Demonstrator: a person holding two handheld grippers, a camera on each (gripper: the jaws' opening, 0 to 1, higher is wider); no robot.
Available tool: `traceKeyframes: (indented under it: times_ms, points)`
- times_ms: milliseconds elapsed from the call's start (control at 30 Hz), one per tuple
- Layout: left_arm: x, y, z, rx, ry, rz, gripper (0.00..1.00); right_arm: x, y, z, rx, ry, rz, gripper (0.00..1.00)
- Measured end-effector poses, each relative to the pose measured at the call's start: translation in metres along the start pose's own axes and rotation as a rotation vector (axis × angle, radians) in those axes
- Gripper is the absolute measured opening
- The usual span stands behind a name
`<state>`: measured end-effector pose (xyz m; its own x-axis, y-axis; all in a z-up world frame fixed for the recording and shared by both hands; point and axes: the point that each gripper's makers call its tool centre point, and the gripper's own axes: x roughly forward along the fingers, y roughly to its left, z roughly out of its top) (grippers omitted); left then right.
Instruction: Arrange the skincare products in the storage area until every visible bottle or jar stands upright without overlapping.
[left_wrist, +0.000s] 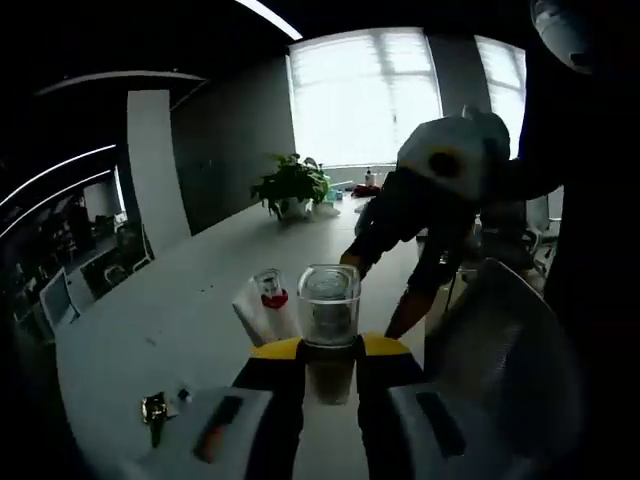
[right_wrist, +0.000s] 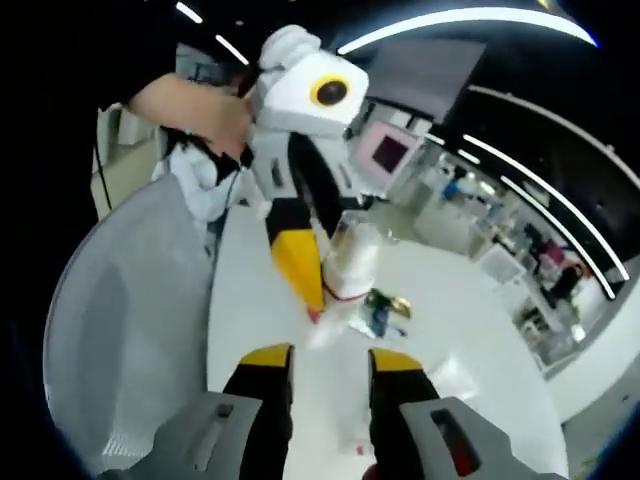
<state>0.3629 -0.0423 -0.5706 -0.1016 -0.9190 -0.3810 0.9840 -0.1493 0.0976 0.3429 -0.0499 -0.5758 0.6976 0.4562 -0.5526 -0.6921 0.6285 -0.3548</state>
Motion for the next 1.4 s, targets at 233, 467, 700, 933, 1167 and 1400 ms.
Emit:
traceKeyframes:
  times_ms: [233,467,700,933,1167,1400]
  points:
    - [0.017,-0.012,-0.002,0.035,0.02,-0.054,0.22,-0.016,-0.005,0.011,0.012,-0.026,0.101,0.22]
    - [0.032,-0.017,-0.011,0.087,0.067,-0.083,0.22,-0.018,-0.007,0.012,-0.091,0.098,0.194,0.18]
    - [0.047,-0.025,-0.023,0.11,0.111,-0.097,0.22,-0.017,0.004,0.003,-0.182,0.2,0.276,0.17]
    - [0.052,-0.024,-0.023,0.108,0.107,-0.096,0.22,-0.009,0.004,-0.009,-0.202,0.26,0.314,0.14]
    - [0.056,-0.024,-0.027,0.116,0.118,-0.1,0.22,-0.007,0.002,-0.012,-0.212,0.28,0.336,0.1]
    - [0.067,-0.015,-0.032,0.107,0.104,-0.094,0.23,0.0,-0.005,-0.027,-0.214,0.315,0.33,0.1]
